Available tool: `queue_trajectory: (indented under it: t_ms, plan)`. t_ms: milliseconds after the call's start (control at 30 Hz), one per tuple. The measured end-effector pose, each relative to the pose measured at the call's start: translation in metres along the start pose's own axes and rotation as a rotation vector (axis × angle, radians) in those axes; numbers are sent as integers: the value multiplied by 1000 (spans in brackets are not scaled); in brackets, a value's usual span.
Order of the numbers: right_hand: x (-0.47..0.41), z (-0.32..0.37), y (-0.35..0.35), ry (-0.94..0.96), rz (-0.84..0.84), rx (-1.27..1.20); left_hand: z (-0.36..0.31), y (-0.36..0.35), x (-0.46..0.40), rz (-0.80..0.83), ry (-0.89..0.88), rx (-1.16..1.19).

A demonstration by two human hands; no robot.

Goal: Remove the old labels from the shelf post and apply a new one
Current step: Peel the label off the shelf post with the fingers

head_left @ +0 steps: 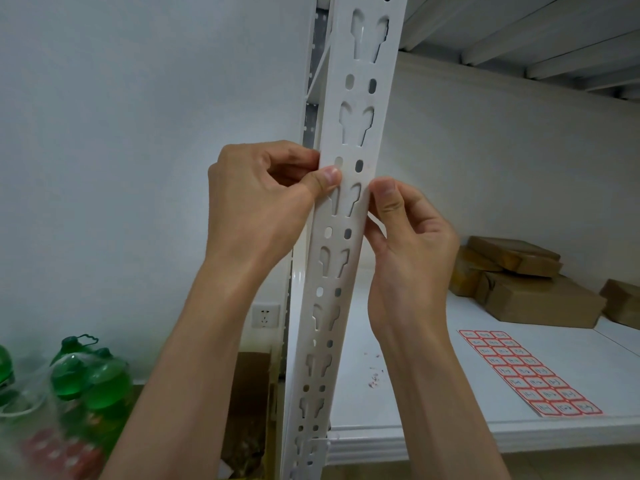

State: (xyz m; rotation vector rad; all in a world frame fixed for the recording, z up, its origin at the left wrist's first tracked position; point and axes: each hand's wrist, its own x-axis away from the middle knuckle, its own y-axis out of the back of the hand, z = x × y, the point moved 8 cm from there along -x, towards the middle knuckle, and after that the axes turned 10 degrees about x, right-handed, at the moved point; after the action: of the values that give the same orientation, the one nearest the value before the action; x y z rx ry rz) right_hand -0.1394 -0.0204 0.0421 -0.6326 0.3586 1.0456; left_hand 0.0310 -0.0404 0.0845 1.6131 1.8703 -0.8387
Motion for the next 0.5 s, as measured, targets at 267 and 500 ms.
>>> queue_trajectory:
  t_ms: [267,500]
  plan:
    - [-1,2,2,18,11,45,4,3,-2,63,65,3]
    - [-5,6,9,8,-19,-2,15,13,-2,104,114,76]
